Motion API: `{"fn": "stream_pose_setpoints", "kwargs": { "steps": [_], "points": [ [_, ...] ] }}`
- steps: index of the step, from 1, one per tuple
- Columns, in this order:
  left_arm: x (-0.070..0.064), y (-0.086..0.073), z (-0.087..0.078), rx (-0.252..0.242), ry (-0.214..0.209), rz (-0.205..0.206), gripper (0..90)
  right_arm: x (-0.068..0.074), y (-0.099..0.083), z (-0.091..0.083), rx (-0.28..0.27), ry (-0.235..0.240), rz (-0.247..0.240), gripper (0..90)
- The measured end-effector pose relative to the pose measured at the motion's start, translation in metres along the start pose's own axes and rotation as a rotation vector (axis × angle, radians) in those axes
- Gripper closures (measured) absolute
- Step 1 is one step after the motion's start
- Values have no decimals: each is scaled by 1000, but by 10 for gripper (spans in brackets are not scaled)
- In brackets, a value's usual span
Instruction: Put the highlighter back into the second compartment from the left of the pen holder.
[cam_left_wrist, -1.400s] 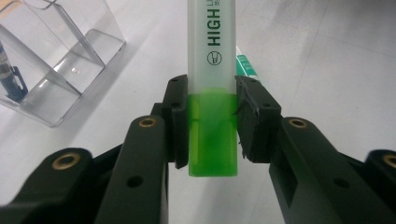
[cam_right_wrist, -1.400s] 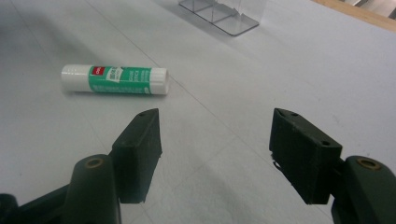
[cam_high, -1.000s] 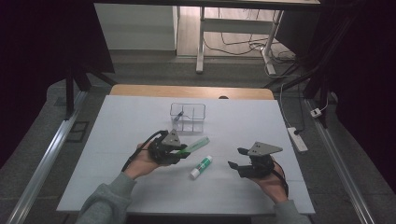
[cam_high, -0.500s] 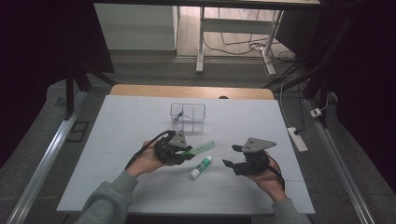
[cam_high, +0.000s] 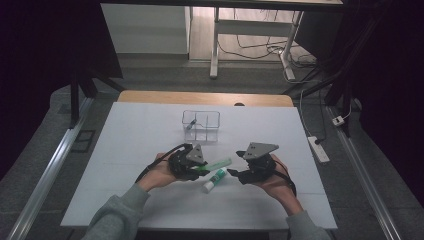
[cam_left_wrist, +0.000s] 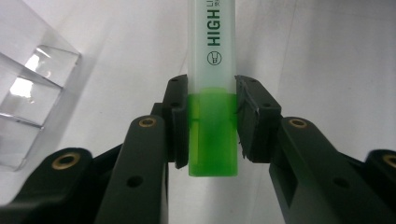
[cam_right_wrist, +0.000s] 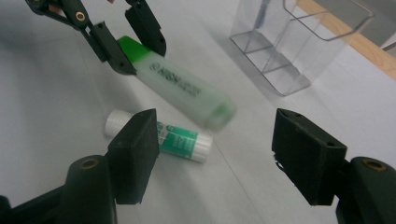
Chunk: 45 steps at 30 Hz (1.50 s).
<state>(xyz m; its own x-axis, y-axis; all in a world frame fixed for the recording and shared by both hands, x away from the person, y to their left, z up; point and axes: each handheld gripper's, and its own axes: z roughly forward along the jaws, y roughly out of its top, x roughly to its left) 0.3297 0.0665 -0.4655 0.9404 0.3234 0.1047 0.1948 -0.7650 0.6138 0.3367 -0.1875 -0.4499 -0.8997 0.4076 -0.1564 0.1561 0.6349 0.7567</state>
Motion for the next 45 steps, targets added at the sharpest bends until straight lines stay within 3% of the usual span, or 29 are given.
{"fn": "stream_pose_setpoints", "kwargs": {
  "steps": [16,20,23,26,30,35,39,45],
  "points": [
    [-7,3,8,40,-44,48,660,12,20,35,174,118,-160,369],
    [-8,3,8,41,-53,54,660,15,18,38,211,149,-192,429],
    [-9,3,8,40,-66,69,660,17,17,39,229,144,-218,490],
    [-9,1,6,39,-83,99,659,18,14,40,242,177,-250,535],
    [-9,0,3,22,-107,106,657,22,12,42,270,199,-283,586],
    [-5,-1,-2,-35,-85,67,635,24,12,43,270,210,-303,636],
    [4,-5,-8,-92,-43,-28,574,21,12,41,238,189,-282,652],
    [14,-12,-13,-153,-29,-153,464,15,7,38,193,152,-230,653]
  ]
}}
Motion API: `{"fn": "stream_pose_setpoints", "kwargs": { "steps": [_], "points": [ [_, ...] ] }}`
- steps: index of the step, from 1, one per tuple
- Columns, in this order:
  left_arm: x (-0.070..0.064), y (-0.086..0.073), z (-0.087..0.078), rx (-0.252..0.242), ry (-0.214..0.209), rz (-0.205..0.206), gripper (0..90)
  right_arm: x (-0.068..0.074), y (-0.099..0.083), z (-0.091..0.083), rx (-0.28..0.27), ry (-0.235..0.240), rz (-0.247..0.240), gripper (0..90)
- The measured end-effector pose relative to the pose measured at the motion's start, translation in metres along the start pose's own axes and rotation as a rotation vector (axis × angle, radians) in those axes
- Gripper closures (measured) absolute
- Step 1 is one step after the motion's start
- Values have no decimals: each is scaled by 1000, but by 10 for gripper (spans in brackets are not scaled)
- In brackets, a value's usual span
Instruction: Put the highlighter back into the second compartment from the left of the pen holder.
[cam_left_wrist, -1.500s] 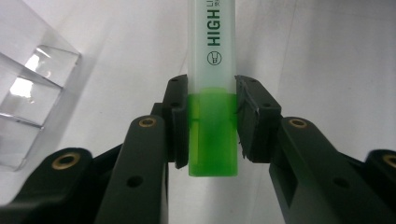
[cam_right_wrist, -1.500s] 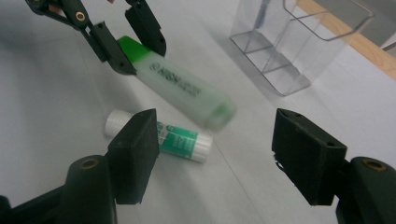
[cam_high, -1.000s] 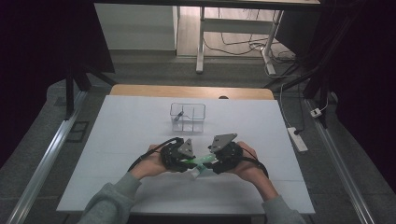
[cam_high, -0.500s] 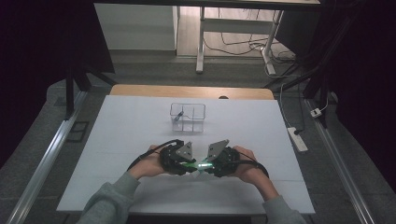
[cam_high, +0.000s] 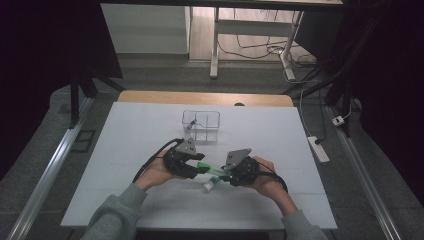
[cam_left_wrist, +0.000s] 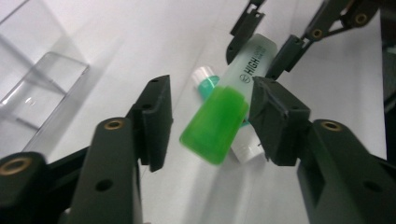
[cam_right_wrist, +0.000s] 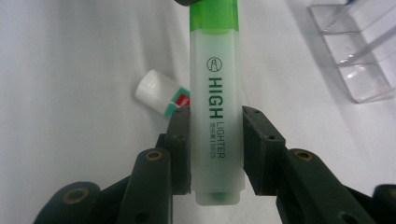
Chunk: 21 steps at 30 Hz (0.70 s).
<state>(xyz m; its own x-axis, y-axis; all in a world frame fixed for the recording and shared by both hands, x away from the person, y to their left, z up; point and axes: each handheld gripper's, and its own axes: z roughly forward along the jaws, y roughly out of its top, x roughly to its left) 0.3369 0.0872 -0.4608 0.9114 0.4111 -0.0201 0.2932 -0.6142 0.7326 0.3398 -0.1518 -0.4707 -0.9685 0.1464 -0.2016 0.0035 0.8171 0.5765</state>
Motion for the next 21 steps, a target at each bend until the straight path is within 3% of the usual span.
{"fn": "stream_pose_setpoints", "kwargs": {
  "steps": [6,14,21],
  "points": [
    [4,-2,-2,-27,38,-71,372,-4,-4,-3,-47,-30,61,653],
    [11,-7,-7,-76,47,-164,334,-10,-10,-9,-122,-72,146,653],
    [13,-10,-8,-99,60,-207,318,-13,-14,-11,-156,-101,196,652]
  ]
}}
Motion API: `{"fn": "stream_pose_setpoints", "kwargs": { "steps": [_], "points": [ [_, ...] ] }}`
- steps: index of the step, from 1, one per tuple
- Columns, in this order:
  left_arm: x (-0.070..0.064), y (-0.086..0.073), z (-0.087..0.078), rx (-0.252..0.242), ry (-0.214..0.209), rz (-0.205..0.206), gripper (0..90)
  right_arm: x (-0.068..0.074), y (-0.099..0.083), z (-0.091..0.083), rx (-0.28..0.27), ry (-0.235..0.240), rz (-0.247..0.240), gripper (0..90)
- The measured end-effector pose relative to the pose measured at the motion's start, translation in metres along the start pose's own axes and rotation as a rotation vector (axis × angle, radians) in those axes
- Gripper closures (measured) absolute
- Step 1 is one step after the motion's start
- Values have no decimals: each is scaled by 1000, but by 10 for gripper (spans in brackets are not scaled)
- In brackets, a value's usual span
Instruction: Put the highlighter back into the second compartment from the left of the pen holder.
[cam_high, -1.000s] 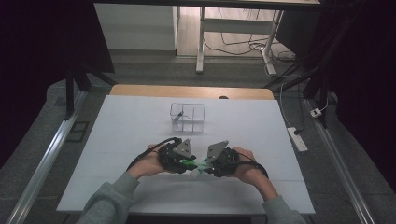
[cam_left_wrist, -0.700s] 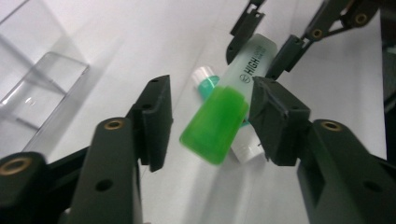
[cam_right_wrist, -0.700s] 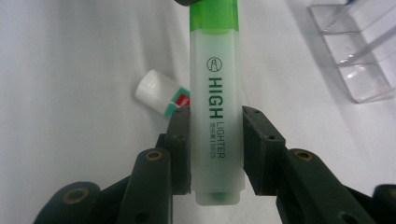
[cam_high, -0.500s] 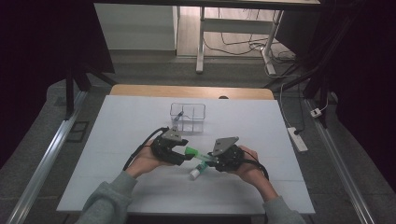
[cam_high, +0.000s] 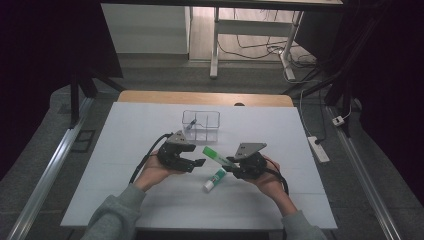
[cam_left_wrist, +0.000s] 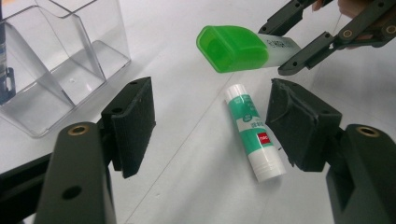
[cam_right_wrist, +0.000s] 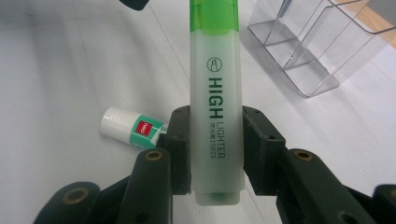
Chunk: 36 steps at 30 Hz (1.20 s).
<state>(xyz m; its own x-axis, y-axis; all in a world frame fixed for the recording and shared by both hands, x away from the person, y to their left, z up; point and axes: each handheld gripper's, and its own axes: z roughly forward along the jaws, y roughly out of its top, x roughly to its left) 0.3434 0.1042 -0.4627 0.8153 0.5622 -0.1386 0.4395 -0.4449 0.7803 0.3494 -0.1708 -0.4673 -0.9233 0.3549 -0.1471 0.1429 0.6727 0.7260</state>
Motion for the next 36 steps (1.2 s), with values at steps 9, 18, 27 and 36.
{"fn": "stream_pose_setpoints", "kwargs": {
  "steps": [9,18,27,36],
  "points": [
    [3,0,-1,-65,-33,-91,307,4,1,4,-24,-18,21,652],
    [1,1,6,-97,-71,-146,324,14,5,13,-57,-42,8,652],
    [2,1,11,-84,-79,-165,477,22,8,21,-68,-49,-27,652],
    [6,1,8,-98,-168,-181,624,24,6,26,-45,-54,-51,650]
  ]
}}
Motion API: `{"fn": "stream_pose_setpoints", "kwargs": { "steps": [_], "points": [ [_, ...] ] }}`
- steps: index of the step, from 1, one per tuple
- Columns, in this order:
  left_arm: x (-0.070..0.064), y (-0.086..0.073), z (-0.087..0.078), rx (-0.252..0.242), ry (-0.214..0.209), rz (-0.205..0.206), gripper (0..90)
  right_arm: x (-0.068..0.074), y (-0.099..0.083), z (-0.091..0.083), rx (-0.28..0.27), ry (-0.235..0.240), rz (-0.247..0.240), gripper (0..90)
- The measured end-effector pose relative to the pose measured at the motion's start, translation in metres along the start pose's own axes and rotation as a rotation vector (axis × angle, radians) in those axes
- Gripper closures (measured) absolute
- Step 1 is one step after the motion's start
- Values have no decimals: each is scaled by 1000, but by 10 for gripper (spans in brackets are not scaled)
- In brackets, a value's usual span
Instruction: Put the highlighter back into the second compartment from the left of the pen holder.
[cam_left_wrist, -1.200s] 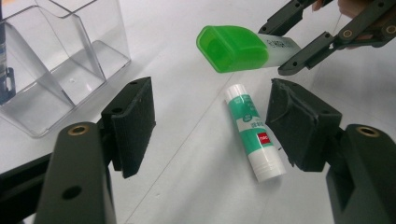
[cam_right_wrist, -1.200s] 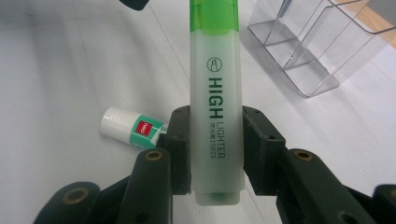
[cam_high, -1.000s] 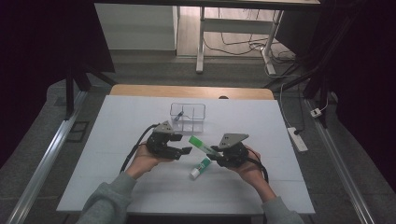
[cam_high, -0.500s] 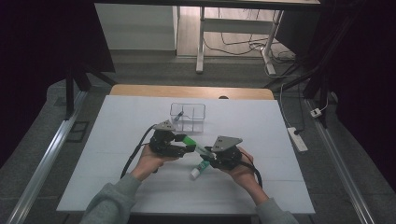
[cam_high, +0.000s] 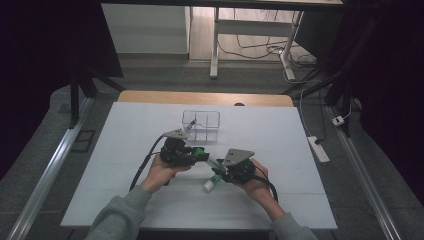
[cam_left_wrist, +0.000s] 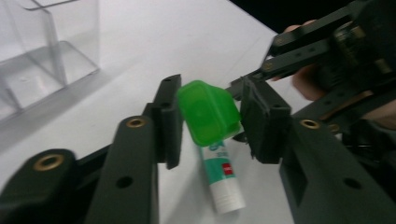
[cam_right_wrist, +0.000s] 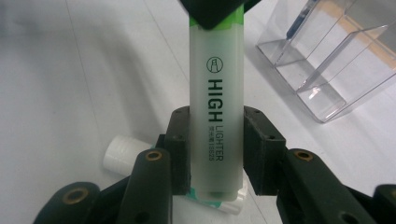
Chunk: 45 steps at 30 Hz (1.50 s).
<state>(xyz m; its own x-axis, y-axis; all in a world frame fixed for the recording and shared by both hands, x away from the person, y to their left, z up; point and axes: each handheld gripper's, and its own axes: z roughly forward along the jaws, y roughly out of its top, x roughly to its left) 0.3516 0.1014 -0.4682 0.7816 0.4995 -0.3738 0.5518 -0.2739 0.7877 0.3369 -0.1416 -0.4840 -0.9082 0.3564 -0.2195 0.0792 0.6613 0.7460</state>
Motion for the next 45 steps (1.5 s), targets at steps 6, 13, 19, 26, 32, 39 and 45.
{"fn": "stream_pose_setpoints", "kwargs": {
  "steps": [6,13,19,26,32,39,45],
  "points": [
    [-5,1,1,13,-53,27,715,2,-1,3,20,3,-15,646],
    [-7,3,-3,-9,-48,32,725,-1,-2,0,-19,11,14,618],
    [-4,5,-15,-36,-27,33,732,-7,-5,-7,-48,31,55,535],
    [2,6,-27,-74,7,22,733,-12,-10,-15,-66,37,107,470],
    [3,8,-33,-85,29,30,733,-16,-19,-24,-62,28,135,454],
    [2,19,-39,-99,58,47,734,-22,-31,-38,-67,11,178,430],
    [4,41,-46,-111,94,63,733,-27,-39,-42,-61,5,200,424]
  ]
}}
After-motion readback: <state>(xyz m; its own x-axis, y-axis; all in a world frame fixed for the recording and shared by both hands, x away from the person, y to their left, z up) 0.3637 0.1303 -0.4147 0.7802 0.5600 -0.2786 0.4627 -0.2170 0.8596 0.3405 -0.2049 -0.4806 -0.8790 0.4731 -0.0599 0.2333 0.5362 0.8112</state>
